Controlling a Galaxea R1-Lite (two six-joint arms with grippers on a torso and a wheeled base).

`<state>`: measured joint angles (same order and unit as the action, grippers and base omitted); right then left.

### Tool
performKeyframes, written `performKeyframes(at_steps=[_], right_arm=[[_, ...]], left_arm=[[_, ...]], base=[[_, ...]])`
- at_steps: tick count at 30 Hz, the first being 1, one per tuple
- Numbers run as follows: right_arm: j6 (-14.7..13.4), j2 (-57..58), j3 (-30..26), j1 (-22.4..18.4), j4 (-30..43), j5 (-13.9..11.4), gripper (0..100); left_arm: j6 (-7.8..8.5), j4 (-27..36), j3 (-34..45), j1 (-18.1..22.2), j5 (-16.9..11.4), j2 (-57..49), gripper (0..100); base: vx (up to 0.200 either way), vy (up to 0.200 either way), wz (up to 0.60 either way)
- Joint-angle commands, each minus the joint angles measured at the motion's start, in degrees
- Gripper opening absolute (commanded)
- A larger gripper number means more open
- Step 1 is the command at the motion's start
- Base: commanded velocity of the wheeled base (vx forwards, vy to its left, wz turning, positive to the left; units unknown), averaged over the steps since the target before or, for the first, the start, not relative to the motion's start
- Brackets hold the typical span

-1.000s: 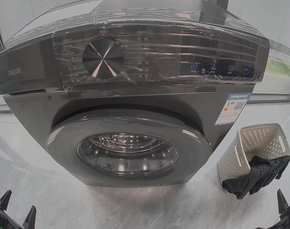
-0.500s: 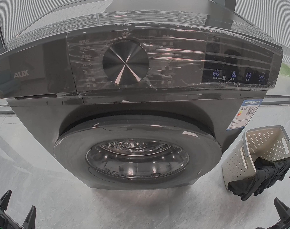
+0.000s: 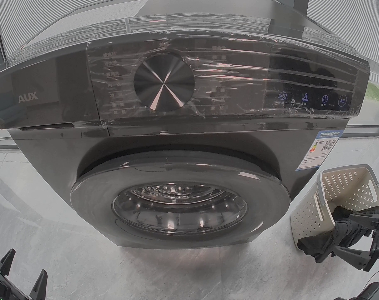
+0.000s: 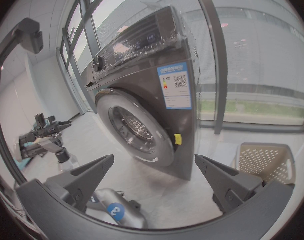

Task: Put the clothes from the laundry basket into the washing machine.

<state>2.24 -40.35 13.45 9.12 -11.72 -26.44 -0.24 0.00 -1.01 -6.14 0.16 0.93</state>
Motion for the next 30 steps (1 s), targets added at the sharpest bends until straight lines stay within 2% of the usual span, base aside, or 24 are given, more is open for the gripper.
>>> performKeyframes(at_steps=[1,2,4,7,9,14,15,17,21,24,30], right_arm=[[-5.3,-11.2,3.9,8.8,-2.8,0.7,100],[-9.1,-12.5,5.2,11.7,-3.5,1.6,100],[-11.0,-15.2,6.0,13.7,-4.9,4.1,100],[-11.5,-19.8,5.8,15.4,-9.8,7.9,100],[-11.6,-22.5,5.5,16.8,-13.5,9.4,100],[-11.7,-31.1,5.4,20.1,-25.4,17.5,100],[-11.7,-31.1,5.4,20.1,-25.4,17.5,100],[-11.8,-35.5,4.7,20.5,-31.2,19.4,100],[-12.4,-39.8,4.3,21.9,-35.1,19.9,100],[-13.8,-41.6,4.3,23.9,-36.5,20.8,100],[-14.4,-43.8,4.2,24.7,-37.3,21.0,100]], left_arm=[[-0.02,0.0,1.0,0.0,0.0,-0.9,100],[-0.02,0.0,1.0,0.0,0.0,-0.9,100],[-0.02,0.0,1.0,0.0,0.0,-0.9,100],[-0.02,0.0,1.0,0.0,0.0,-0.9,100],[-0.02,0.0,1.0,0.0,0.0,-0.9,100],[-0.02,0.1,1.0,0.0,0.0,-0.9,100],[-0.02,0.1,1.0,0.0,0.0,-0.9,100],[-0.02,0.1,1.0,0.0,-0.1,-0.9,100],[-0.11,0.0,1.0,0.0,0.0,-0.9,100],[-0.11,0.0,1.0,-0.1,-0.1,-0.9,100],[-0.11,0.0,1.0,-0.1,-0.1,-0.9,100]], base=[[0.0,0.0,0.0],[0.0,0.0,0.0],[0.0,0.0,0.0],[0.0,0.0,0.0],[0.0,0.0,0.0],[0.0,0.0,0.0],[0.0,0.0,0.0],[0.0,0.0,0.0],[0.0,0.0,0.0],[0.0,0.0,0.0],[0.0,0.0,0.0]])
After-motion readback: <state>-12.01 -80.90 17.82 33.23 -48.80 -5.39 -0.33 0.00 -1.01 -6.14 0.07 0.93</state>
